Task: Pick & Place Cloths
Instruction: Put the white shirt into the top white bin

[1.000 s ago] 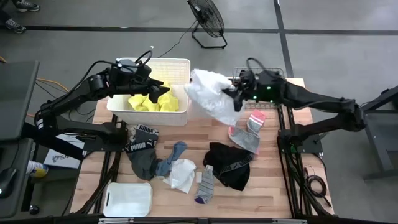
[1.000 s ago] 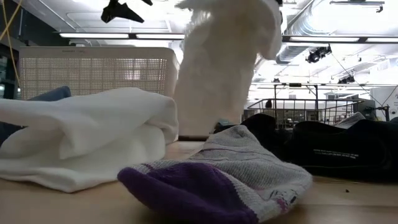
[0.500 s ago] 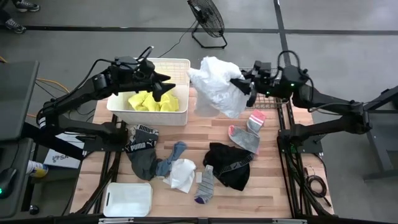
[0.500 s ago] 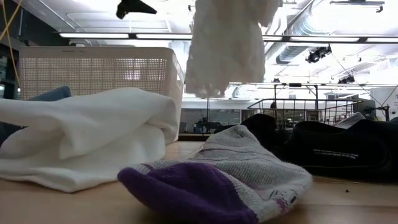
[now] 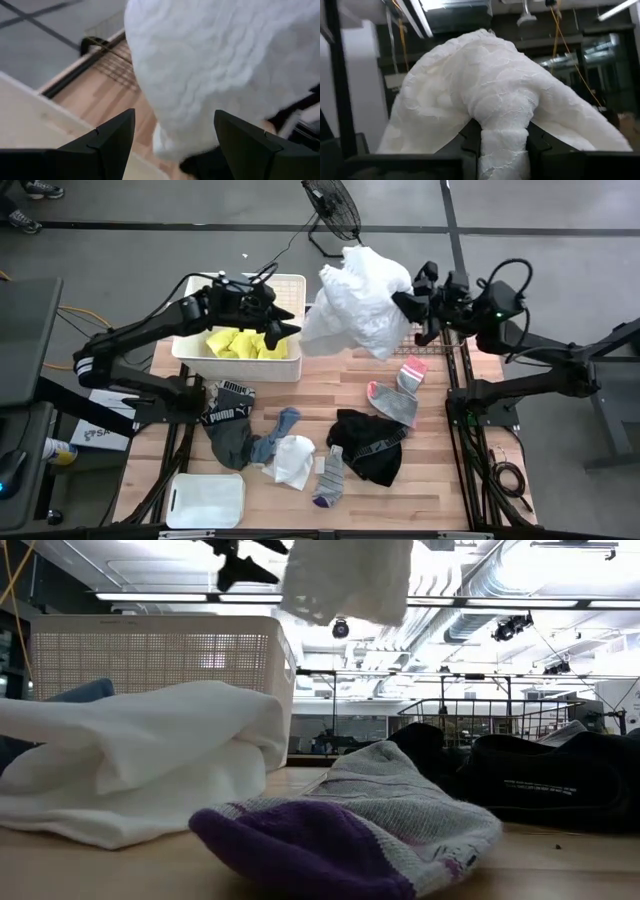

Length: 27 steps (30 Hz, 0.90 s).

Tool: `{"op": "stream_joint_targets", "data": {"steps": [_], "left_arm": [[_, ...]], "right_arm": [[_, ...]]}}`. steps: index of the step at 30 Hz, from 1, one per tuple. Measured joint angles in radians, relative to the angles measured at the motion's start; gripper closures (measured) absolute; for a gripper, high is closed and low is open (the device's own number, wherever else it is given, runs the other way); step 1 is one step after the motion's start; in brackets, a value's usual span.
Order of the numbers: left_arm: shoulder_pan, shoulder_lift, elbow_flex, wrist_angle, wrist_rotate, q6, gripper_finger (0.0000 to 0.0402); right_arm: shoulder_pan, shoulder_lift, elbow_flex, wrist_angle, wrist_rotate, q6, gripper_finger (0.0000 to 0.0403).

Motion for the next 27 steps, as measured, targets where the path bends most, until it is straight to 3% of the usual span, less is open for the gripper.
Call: {"op": "stream_joint_targets", "data": {"steps": [6,10,18,27], "left_arm": [[-0.008,0.056,0.0,0.101,0.158,0.02,0.0135],[-0.043,0.088,0.0,0.156,0.179,0.056,0.0135],[-0.127,0.154,0.0,0.4,0.019,0.162,0.0129],[-0.165,0.253,0.0,0.669,-0.057,0.202,0.0048]], "right_arm": [[0.0,-0.039,0.0,0.024,0.023,-0.047,0.034],[0.0,-0.061,0.0,0.03,0.064,-0.079,0.034],[0.0,-0.062,0.0,0.041,0.058,-0.079,0.034],[0.0,-0.04,0.0,0.101,0.026,-0.027,0.034]]}}
